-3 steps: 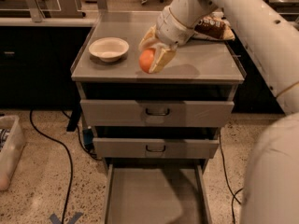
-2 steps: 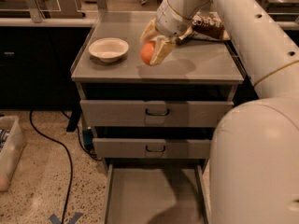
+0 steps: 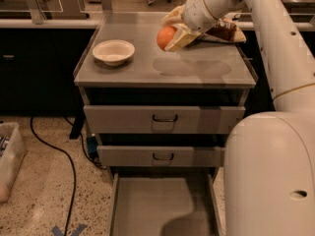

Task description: Pick orange from bottom drawer and place on counter

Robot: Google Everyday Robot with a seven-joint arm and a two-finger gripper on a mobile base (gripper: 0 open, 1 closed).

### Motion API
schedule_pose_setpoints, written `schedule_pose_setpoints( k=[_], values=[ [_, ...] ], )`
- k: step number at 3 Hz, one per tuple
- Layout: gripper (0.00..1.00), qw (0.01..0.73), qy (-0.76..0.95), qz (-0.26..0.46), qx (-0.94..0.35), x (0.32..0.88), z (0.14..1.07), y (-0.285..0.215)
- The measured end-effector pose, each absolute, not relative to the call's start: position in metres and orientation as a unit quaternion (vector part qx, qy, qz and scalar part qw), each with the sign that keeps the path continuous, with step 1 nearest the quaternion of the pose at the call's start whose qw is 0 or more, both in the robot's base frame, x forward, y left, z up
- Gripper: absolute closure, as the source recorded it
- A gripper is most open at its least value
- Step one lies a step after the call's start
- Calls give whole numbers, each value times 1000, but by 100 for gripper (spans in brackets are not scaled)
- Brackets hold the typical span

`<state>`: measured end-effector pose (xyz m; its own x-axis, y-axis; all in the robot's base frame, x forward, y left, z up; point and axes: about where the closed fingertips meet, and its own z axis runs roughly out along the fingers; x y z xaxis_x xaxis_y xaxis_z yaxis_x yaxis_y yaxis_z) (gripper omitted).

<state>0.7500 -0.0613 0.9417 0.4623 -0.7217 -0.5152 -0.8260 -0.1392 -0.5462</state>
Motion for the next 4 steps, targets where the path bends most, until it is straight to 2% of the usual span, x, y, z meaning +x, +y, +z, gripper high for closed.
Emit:
schedule_pose_setpoints(
  k=[1,3,4],
  values=[
    [100,408,526,73,-743,762,920,-70],
    [100,354,558,117,-741,759,858,-80],
    [100,350,561,120,-741,758,858,-81]
  ],
)
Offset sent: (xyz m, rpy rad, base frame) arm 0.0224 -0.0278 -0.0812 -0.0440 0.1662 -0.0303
